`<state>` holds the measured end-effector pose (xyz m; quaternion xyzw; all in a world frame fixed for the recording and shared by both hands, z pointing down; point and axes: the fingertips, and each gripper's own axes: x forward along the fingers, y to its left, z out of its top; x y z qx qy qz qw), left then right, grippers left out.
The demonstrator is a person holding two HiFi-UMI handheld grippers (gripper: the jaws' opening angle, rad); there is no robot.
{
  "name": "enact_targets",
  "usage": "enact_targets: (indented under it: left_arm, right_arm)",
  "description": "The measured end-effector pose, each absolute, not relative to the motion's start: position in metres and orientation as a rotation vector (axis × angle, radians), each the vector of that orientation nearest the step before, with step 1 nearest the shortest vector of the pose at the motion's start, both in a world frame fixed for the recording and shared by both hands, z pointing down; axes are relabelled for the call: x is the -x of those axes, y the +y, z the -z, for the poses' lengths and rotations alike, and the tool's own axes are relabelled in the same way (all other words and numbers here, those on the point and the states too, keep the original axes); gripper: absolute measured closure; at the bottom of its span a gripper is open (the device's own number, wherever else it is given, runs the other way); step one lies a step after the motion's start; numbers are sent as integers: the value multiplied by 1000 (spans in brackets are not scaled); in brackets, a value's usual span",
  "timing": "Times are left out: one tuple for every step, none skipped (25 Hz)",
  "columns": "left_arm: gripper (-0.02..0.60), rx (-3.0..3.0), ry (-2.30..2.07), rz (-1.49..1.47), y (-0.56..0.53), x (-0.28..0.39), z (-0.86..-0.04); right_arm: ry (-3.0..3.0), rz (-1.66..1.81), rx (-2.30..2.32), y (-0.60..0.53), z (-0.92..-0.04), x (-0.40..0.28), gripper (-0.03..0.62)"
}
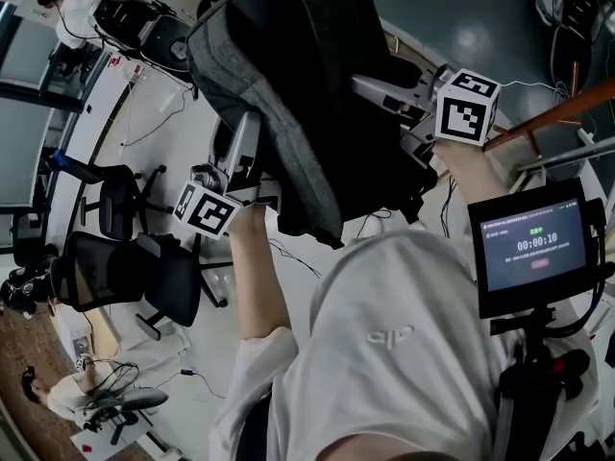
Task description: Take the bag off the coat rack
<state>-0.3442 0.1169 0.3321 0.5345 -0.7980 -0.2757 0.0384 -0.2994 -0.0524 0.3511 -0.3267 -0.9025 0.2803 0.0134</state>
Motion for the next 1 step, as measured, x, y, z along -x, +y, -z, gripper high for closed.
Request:
enact_targets:
  left_arm:
    - [255, -1641, -2446, 846, 116, 344, -332]
  right_arm:
    - [-2812, -873, 1017, -53, -351, 299, 292]
